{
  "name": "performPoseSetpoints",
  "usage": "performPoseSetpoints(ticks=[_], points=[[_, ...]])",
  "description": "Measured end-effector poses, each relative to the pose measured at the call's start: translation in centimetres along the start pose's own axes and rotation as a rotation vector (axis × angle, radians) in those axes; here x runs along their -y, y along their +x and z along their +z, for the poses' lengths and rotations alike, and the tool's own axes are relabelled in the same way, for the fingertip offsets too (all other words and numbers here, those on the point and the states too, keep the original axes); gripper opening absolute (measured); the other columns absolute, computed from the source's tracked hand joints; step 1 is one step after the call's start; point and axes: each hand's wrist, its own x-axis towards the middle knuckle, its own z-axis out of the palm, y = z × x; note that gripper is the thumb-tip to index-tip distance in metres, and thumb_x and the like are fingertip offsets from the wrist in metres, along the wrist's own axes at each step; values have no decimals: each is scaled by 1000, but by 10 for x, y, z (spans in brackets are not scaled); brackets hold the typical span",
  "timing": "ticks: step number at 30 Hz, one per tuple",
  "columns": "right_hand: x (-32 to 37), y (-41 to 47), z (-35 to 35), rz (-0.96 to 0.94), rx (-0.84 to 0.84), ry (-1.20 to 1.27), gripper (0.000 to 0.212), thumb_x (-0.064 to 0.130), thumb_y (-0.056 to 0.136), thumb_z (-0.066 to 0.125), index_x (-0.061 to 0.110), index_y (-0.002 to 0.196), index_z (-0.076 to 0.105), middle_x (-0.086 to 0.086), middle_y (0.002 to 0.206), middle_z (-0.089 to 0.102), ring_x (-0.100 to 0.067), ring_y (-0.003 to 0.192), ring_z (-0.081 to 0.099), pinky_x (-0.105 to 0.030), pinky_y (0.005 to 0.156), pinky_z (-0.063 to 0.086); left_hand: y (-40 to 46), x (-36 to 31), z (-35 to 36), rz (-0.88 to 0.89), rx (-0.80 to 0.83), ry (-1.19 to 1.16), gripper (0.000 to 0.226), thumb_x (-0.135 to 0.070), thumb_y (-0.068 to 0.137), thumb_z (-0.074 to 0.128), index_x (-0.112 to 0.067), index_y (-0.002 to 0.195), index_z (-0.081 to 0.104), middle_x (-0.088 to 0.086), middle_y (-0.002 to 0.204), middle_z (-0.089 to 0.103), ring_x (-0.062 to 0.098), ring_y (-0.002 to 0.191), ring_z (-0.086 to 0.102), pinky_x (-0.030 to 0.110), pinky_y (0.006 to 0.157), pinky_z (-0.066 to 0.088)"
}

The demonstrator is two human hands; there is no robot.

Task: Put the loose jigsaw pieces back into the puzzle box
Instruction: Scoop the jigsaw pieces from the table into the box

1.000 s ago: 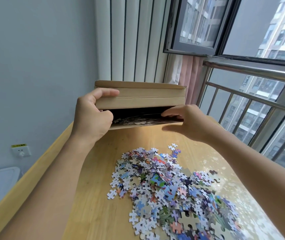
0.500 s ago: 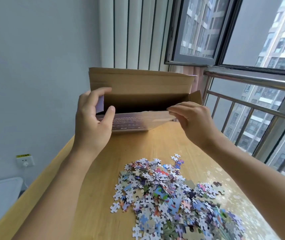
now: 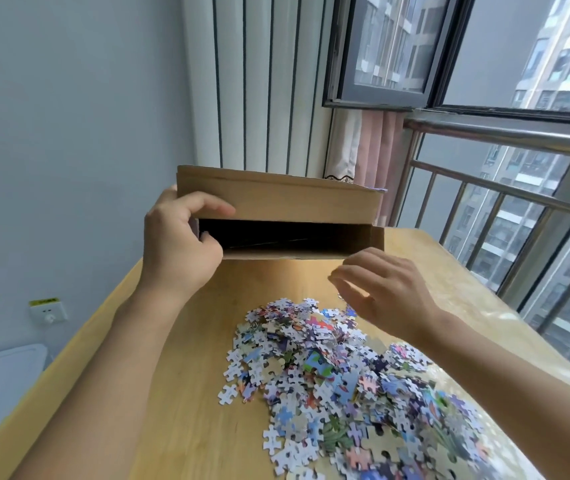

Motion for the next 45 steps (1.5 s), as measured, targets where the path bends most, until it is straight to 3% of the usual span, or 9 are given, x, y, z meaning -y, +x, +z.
performPoseSetpoints(ticks=[4, 7, 10, 14, 21, 26, 29, 36, 45], points=[[-15, -18, 17, 410, 285, 91, 19, 24, 96, 60, 19, 106, 75, 1, 106, 74, -16, 91, 68, -37, 81, 59, 0, 1, 4, -17, -38, -22, 52, 16, 78, 56, -30, 93, 75, 19, 118, 60, 0, 76, 60, 4, 64, 41], [-47, -23, 41, 1039, 568, 292, 48, 26, 104, 49, 9, 148, 45, -11, 153, 46, -27, 139, 44, -38, 113, 35, 0, 4, 8, -55, -44, -29, 50, 11, 80, 55, -33, 93, 75, 17, 120, 61, 38, 114, 61, 37, 95, 54], [-56, -25, 58, 1191, 791, 549, 52, 24, 107, 44, 0, 152, 35, -18, 158, 36, -34, 143, 39, -42, 119, 32, -3, 1, 10, -89, -9, -42, 50, 9, 82, 53, -35, 91, 75, 13, 117, 63, 52, 124, 49, 47, 101, 51], [-39, -14, 56, 1082, 911, 633, 48, 31, 106, 49, 6, 146, 47, -8, 150, 49, -27, 135, 48, -35, 114, 37, -6, 3, 13, -119, 31, -29, 49, 10, 83, 52, -32, 92, 76, 3, 106, 64, 46, 122, 54, 25, 82, 49], [-13, 9, 36, 839, 873, 516, 60, 55, 89, 67, 26, 140, 56, 0, 140, 59, -19, 122, 58, -33, 101, 44, -8, 3, 17, -164, 19, 0, 53, 12, 76, 49, -34, 85, 73, 2, 114, 66, 17, 68, 49, 19, 60, 40], [-4, 27, 63, 872, 1002, 539, 93, 82, 82, 50, 35, 158, 24, 4, 165, 26, -25, 150, 28, -44, 120, 23, -7, 4, 18, -176, 23, -9, 52, 13, 74, 51, -33, 84, 74, -5, 101, 66, 40, 105, 65, 31, 82, 54], [11, 40, 79, 850, 1151, 642, 109, 97, 65, 48, 46, 157, 17, 5, 166, 23, -28, 152, 21, -55, 122, 19, -7, 2, 16, -167, 26, -15, 53, 13, 73, 50, -34, 82, 73, -10, 97, 64, 29, 109, 64, 36, 90, 56], [31, 56, 63, 469, 1353, 312, 126, 71, 52, 86, 46, 155, 19, 8, 161, 27, -25, 146, 33, -52, 114, 35, -7, 5, 15, -169, 14, -21, 52, 14, 72, 51, -31, 85, 74, -2, 106, 68, 17, 105, 61, 33, 95, 53], [19, 27, 34, 481, 1150, 312, 84, 52, 70, 85, 41, 143, 45, 5, 143, 54, -23, 124, 55, -44, 105, 46, -6, 5, 15, -162, 28, -40, 49, 12, 74, 56, -33, 85, 73, 0, 111, 71, 19, 115, 61, 33, 97, 54]])
